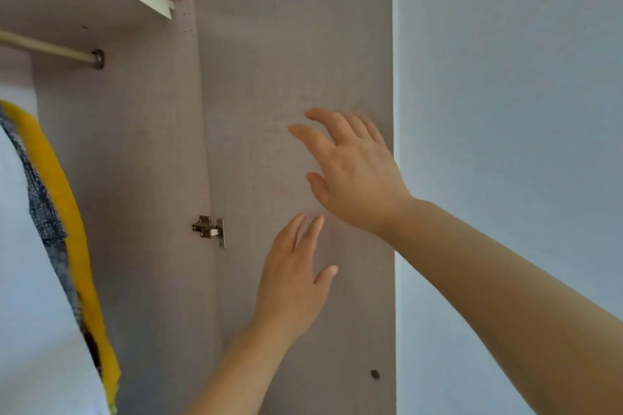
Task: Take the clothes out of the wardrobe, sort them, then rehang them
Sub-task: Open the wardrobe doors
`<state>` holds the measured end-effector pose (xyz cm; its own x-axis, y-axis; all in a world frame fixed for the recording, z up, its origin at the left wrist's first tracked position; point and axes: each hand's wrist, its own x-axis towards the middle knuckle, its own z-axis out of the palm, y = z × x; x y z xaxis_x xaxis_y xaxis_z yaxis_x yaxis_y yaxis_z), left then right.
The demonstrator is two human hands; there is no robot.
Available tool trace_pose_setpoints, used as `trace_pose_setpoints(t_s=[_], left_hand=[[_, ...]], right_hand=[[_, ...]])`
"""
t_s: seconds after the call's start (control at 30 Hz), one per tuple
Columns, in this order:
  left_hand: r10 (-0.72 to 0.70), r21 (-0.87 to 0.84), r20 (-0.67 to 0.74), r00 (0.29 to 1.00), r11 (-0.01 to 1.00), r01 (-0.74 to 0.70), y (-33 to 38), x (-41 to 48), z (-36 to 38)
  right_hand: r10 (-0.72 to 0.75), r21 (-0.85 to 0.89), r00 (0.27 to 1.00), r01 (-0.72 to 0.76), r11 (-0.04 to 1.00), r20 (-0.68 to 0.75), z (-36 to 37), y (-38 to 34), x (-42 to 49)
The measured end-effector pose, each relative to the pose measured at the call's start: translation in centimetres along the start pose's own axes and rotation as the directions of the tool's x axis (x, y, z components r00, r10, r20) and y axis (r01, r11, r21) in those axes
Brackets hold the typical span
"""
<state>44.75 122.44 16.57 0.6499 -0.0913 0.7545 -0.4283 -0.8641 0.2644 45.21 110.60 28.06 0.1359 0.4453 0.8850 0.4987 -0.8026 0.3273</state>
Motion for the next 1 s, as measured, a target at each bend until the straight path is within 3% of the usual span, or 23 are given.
trace_pose_setpoints(t_s=[0.07,0.17,0.37,0.6,0.73,1.0], left_hand=[[-0.059,0.065,0.025,0.998,0.996,0.057,-1.8,1.0,1.1],[-0.071,0.160,0.038,0.997,0.985,0.064,-4.0,3.0,2.6],[-0.014,0.162,0.007,1.000,0.987,0.013,-6.4,6.0,6.4],[0.032,0.269,-0.126,0.991,0.963,0.003,-8.0,7.9,10.5],[-0.002,0.341,-0.129,0.992,0.939,0.046,-8.3,9.1,12.1],[-0.035,0.345,-0.145,0.989,0.935,0.083,-8.4,9.2,12.6]], right_hand=[[0.031,-0.128,0.994,-0.018,0.992,0.104,2.7,1.6,-0.5],[0.001,-0.271,0.993,0.033,0.962,0.122,5.8,3.7,-1.5],[0.042,-0.304,0.996,-0.016,0.953,0.078,9.5,6.4,-2.3],[0.071,-0.237,0.994,-0.050,0.970,0.082,14.1,9.1,-4.0],[0.069,-0.192,0.994,-0.053,0.980,0.080,17.2,10.9,-5.1],[-0.019,-0.071,0.989,0.008,0.997,-0.145,19.4,12.0,-5.8]])
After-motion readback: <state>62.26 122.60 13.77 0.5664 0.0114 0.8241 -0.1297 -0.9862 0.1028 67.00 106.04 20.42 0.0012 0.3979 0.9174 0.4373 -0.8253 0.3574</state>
